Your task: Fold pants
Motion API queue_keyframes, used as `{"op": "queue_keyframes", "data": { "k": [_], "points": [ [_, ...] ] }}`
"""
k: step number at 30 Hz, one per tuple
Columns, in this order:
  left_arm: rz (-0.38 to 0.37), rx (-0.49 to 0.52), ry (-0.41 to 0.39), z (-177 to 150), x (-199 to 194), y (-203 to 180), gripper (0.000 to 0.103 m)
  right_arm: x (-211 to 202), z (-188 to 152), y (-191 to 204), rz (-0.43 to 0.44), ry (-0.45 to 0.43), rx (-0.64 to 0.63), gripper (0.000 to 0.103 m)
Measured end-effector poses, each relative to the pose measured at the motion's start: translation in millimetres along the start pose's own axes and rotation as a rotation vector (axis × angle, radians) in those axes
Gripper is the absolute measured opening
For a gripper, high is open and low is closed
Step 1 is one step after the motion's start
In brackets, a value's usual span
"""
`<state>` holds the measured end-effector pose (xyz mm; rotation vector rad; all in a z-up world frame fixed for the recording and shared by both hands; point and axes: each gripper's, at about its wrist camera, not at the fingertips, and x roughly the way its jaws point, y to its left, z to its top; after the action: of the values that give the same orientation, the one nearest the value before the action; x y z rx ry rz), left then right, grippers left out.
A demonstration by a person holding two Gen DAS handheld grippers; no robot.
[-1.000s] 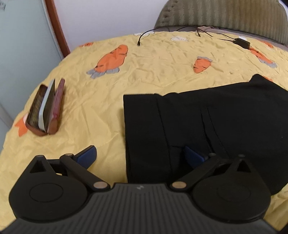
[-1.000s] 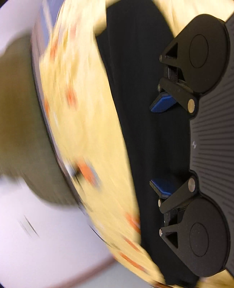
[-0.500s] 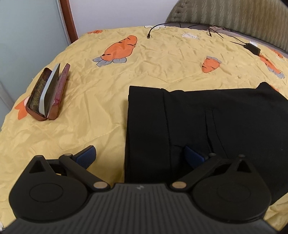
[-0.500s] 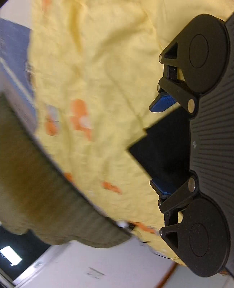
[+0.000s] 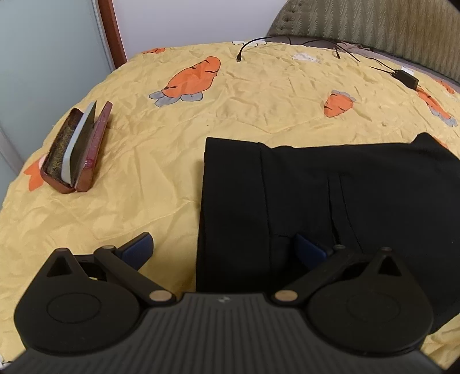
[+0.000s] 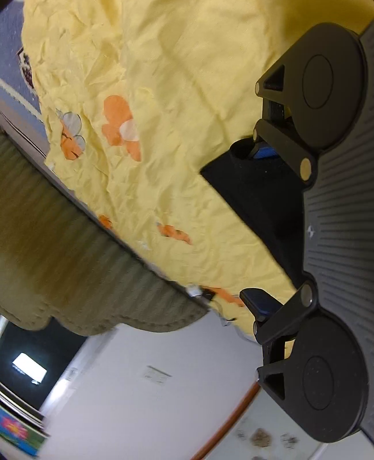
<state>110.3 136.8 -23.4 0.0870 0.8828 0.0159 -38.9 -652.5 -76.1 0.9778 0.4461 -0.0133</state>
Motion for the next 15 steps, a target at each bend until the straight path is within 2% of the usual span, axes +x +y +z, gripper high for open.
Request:
{"op": "queue_keyframes", "data": {
  "k": [1,5,6,9,12,15],
  "points": [
    [-0.004,-0.014,0.008,1,1,1,0.103,5,2,-1,0.011,-0.004,0.018,0.087],
    [0.005,-0.01,-0.001,-1,-1,-1,0.103,-1,9,13,0.159,-0.09,-0.015,0.087],
    [0.005,-0.009,-0.006,-1,-1,-1,0.103,-3,10,14,0.156,-0.1,-0.029,0.087],
    [-0.013,-0.034,0.003,-1,2,3,0.103,-7,9,-2,0.071,-0.105,-0.02,0.087],
    [-0.031,-0.057,0.016,0,4,7,0.103,-3,4,-24,-0.138,-0.082,0.04,0.085],
    [-0.018,-0.037,0.012,1,2,4,0.103,-13,-1,-9,-0.253,-0.192,0.005,0.087]
  ]
}}
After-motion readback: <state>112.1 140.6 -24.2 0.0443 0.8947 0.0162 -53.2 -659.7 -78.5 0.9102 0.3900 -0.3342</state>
